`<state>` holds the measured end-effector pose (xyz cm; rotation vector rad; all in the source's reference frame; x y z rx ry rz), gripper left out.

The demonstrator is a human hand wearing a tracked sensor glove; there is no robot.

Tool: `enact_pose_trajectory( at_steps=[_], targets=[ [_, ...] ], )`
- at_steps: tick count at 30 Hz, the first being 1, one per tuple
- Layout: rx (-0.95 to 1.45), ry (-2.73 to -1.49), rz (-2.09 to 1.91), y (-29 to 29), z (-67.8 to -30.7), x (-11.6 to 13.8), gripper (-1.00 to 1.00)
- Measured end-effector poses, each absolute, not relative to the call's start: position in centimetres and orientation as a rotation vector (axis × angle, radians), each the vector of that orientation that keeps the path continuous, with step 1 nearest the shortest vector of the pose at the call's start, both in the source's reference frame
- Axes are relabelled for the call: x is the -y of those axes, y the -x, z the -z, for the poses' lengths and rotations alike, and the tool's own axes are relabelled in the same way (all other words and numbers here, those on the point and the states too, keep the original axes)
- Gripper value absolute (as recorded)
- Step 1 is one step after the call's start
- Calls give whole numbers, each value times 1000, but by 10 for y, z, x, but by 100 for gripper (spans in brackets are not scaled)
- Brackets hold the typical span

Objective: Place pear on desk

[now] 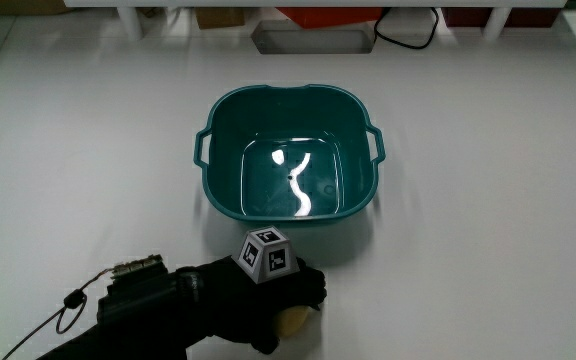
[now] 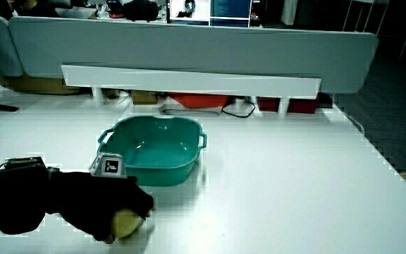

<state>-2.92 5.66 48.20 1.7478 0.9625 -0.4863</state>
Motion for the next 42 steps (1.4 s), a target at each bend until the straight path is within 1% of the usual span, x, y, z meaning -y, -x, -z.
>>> enact_pose_trajectory(
  at_steps=[11,19,25,27,35,42],
  targets=[
    [-970,-1720,482,25,-485,-59,0],
    [-916,-1679,446,25,-490,-59,-33],
    [-944,-1682,410,25,-495,-61,-58],
    [-953,-1675,441,27,-503,-61,-67],
    [-921,-1651,442,30,-501,-59,-100],
    [-937,-1670,457,33,-490,-57,-100]
  ],
)
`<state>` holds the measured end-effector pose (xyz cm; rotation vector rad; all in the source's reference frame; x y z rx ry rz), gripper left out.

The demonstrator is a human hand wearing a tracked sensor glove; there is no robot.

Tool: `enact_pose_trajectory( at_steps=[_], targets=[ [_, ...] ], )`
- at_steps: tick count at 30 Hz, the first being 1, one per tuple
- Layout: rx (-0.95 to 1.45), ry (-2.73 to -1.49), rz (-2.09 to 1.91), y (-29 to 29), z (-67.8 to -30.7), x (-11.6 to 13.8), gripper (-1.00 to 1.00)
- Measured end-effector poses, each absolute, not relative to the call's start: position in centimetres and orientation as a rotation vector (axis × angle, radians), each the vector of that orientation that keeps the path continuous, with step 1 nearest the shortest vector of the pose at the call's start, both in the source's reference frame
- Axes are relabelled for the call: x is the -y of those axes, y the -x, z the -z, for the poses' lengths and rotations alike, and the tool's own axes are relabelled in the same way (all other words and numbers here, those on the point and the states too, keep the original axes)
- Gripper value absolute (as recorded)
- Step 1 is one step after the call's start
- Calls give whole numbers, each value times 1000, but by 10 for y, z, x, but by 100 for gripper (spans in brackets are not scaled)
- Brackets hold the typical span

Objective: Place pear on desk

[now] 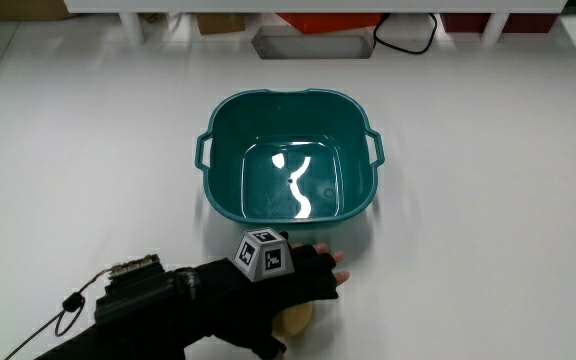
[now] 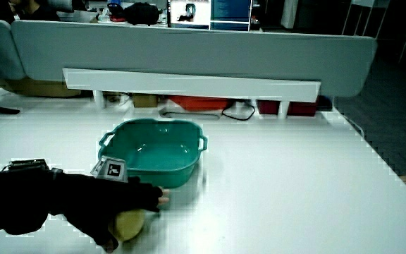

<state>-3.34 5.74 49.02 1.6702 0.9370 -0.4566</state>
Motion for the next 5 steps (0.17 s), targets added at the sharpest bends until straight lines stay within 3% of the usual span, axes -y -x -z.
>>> enact_pose_trajectory(
  at_steps=[5],
  targets=[
    [-949,-1674,473,44,-471,-58,-100]
  ],
)
